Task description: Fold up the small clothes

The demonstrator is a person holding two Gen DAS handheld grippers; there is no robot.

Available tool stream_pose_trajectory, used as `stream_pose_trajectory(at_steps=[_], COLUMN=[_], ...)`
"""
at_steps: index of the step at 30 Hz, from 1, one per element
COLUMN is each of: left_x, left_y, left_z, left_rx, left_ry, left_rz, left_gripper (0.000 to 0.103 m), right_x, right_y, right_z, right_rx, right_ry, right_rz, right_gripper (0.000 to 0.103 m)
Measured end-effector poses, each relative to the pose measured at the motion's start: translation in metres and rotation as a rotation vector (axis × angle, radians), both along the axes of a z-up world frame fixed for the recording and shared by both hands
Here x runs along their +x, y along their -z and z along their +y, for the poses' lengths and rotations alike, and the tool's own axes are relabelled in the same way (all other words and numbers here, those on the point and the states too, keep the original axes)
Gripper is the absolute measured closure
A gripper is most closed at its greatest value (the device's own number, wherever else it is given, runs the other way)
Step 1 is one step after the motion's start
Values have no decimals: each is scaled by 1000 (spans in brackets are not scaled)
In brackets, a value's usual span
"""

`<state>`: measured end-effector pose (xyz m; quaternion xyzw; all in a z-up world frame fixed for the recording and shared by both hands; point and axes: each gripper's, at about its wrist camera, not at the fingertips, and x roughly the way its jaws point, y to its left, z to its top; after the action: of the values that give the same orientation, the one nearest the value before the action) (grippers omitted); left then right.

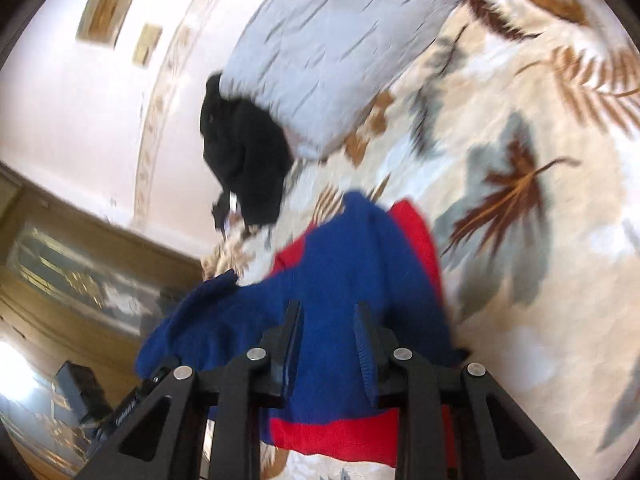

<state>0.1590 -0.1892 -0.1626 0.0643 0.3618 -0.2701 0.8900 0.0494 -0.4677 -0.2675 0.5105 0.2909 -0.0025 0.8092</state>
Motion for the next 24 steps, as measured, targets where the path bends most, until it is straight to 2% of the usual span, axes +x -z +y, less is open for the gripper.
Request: stream_pose_trajectory(at_steps=[2,5,7,9,10,11,12,13,14,16,18,20,24], left_x=[-20,-53,-65,-64,-60,-56,-54,-55,-57,-56,-48,-37,-15], left_y=[-7,2,12,30,39,45,45,43,39,26,17,17,36], left_z=[-37,-85,-107,-117,-116,-111,-104,-95,-89,-70,-55,-45,-34], left_rx=[35,85,114,150,169,166,147,126,106,67,47,50,69], left_ry=[95,234,303,325,324,330,338,349,362,380,372,350,304], left_rz=[-36,-50,-25,38,84,124,136,132,120,67,20,10,51], left_gripper=[90,90,89,83,77,69,66,57,46,34,32,32,32], right_x=[-8,-13,-17,-19,-17,-13,-9,-6,-3,0,4,12,44], right_y=[-3,-7,-8,-4,0,4,9,14,17,19,20,22,37], right_z=[-13,-28,-38,-47,-48,-49,-48,-47,-45,-42,-40,-37,-40], right_rx=[17,30,42,57,66,79,95,109,110,105,108,87,19], right_ry=[34,67,92,94,84,72,58,42,38,32,30,31,11], right_rz=[-13,-25,-28,-15,3,26,53,83,105,106,95,119,211], right_gripper=[73,73,73,73,72,67,58,27,19,19,19,19,19])
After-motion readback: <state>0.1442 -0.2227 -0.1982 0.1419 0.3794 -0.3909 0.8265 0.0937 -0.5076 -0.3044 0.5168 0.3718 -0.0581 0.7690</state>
